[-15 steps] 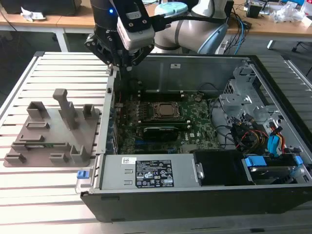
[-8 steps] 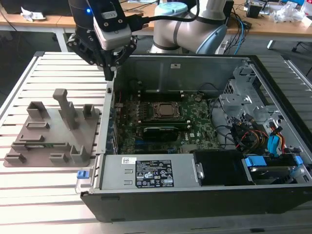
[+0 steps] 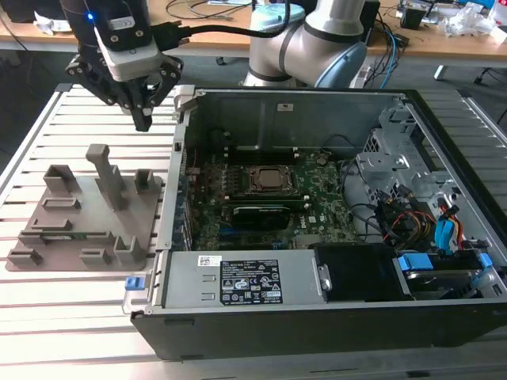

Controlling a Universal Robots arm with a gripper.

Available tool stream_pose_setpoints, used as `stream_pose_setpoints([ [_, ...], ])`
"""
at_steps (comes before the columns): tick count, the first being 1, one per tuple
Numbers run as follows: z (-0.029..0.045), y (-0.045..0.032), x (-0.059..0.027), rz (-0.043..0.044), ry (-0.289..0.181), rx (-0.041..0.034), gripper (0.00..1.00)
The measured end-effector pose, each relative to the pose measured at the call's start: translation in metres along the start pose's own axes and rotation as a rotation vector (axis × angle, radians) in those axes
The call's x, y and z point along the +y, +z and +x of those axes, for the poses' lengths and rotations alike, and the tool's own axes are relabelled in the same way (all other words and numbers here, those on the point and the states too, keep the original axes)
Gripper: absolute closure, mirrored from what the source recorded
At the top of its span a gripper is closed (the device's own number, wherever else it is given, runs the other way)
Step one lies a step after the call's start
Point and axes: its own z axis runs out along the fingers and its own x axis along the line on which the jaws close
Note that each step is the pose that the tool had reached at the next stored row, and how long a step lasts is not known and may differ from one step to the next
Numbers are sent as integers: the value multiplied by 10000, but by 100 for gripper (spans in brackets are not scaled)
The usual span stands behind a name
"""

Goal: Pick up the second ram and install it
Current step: 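Reach for the second ram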

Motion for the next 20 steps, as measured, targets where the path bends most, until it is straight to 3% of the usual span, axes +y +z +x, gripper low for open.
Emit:
stream_pose_setpoints([
  [2,84,-1,-6,0,2,0,89],
  [13,704,-11,-52,0,2,1,89],
  [19,913,-11,-68,0,1,0,89],
  [20,1007,-11,-75,0,2,0,89],
])
